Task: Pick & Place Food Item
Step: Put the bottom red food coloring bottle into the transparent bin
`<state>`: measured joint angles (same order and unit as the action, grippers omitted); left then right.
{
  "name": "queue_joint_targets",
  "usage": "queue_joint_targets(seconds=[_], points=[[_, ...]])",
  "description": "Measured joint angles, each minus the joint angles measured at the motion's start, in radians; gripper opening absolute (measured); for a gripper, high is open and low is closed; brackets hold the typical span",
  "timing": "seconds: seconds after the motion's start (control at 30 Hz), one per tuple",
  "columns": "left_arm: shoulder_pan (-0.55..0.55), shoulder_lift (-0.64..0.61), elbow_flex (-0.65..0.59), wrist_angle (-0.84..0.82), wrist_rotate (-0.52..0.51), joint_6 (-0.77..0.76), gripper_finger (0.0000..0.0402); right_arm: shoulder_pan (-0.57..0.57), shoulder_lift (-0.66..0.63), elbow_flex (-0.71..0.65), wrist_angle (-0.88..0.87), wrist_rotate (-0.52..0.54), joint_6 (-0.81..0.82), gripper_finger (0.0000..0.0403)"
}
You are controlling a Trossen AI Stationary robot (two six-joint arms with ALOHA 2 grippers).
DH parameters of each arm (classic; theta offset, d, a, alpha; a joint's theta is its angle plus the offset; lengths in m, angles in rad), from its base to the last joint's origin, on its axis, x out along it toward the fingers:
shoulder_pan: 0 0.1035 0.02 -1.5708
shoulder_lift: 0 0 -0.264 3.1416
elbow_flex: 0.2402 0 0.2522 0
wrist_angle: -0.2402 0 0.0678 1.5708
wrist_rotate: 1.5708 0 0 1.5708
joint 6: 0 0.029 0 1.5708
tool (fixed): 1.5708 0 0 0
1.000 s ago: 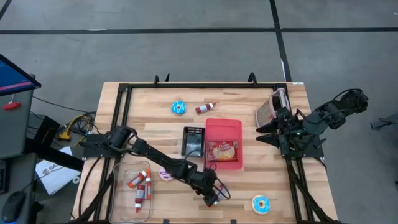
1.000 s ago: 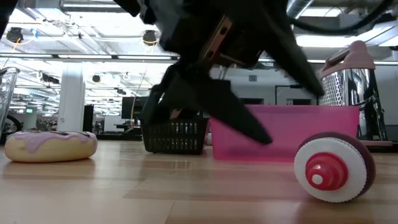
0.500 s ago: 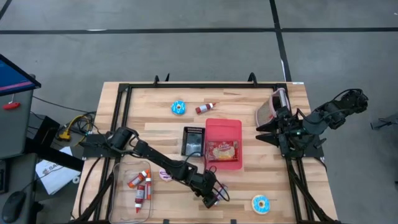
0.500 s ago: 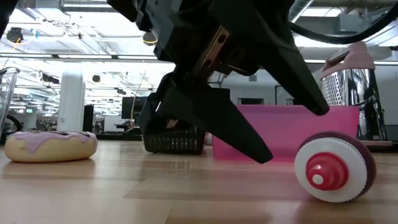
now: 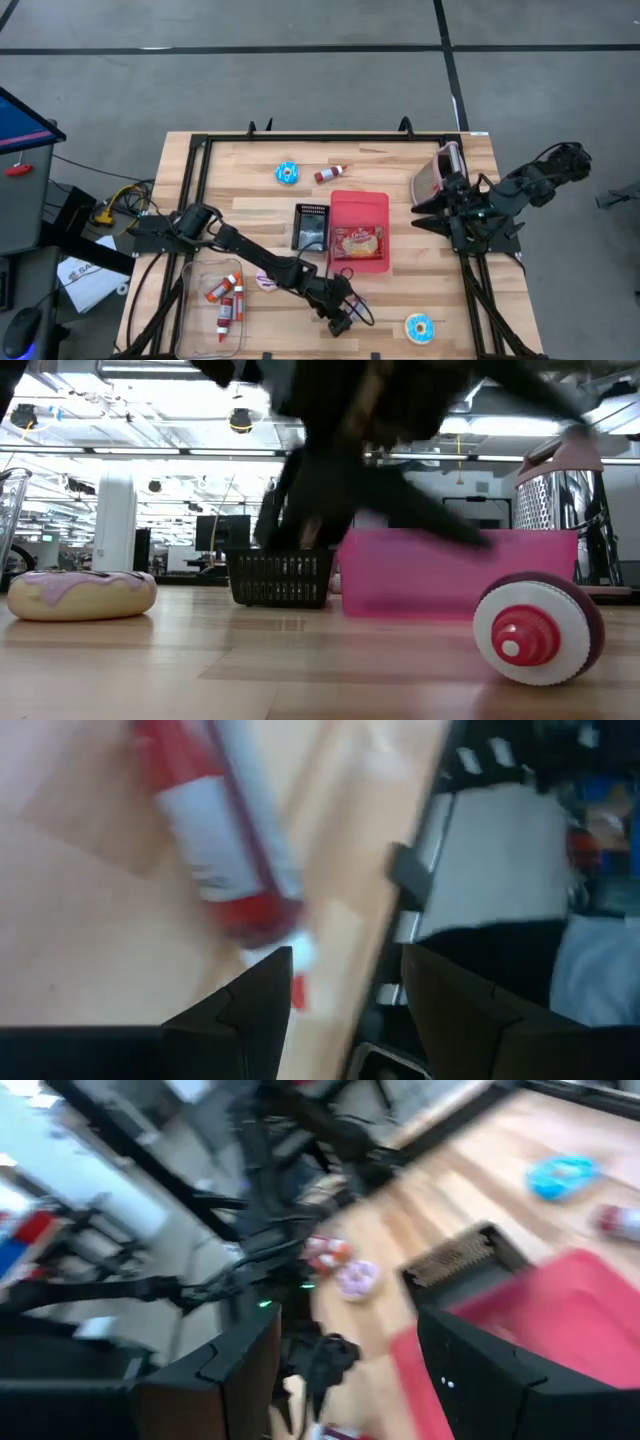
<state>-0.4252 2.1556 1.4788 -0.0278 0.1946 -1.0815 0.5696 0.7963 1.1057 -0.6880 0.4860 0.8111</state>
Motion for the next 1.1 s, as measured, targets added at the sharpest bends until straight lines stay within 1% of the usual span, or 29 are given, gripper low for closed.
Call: queue_joint_targets(seconds=[0.1,0.17,0.23,0.3,0.37,0.43,0.53,0.63,0.7,0.77,0.83,0.9,1.03,1.1], points=[[0.0,-0.089,-0.001,-0.024,-0.01,0.046,0.0186,0.037,0.0,0.0,0.088,-0.016,-0.055,0.0228],[0.0,-0.164,0.002,-0.085,-0.027,0.087,0.0186,0.067,0.0,0.0,0.111,-0.027,-0.082,0.0228],[0.001,-0.24,0.002,-0.182,-0.05,0.142,0.0186,0.09,0.008,0.0,0.107,-0.057,-0.087,0.0228],[0.0,-0.322,0.0,-0.255,-0.086,0.196,0.0186,0.112,0.031,0.001,0.099,-0.109,-0.089,0.0228],[-0.007,-0.399,0.001,-0.277,-0.113,0.251,0.0186,0.138,0.075,0.001,0.085,-0.181,-0.096,0.0228],[-0.011,-0.456,-0.001,-0.26,-0.116,0.295,0.0186,0.169,0.135,0.001,0.075,-0.249,-0.109,0.0228],[-0.018,-0.518,-0.004,-0.197,-0.116,0.372,0.0186,0.207,0.242,0.0,0.068,-0.309,-0.128,0.0228],[-0.012,-0.58,-0.004,-0.095,-0.123,0.451,0.0186,0.215,0.352,0.0,0.107,-0.33,-0.139,0.0228],[-0.002,-0.617,-0.004,-0.035,-0.15,0.46,0.0186,0.208,0.415,0.0,0.158,-0.33,-0.141,0.0228],[0.011,-0.65,-0.003,-0.014,-0.151,0.475,0.0186,0.19,0.473,0.0,0.226,-0.348,-0.142,0.0228],[0.01,-0.69,-0.003,-0.066,-0.155,0.507,0.0186,0.163,0.522,0.0,0.262,-0.427,-0.136,0.0228],[-0.007,-0.728,-0.002,-0.152,-0.168,0.539,0.0186,0.132,0.572,0.001,0.298,-0.501,-0.104,0.0228],[-0.079,-0.779,-0.003,-0.367,-0.258,0.593,0.0186,0.108,0.685,0.014,0.323,-0.615,-0.062,0.0228],[-0.117,-0.793,-0.003,-0.438,-0.31,0.605,0.0186,0.109,0.746,0.042,0.318,-0.646,-0.059,0.0226]])
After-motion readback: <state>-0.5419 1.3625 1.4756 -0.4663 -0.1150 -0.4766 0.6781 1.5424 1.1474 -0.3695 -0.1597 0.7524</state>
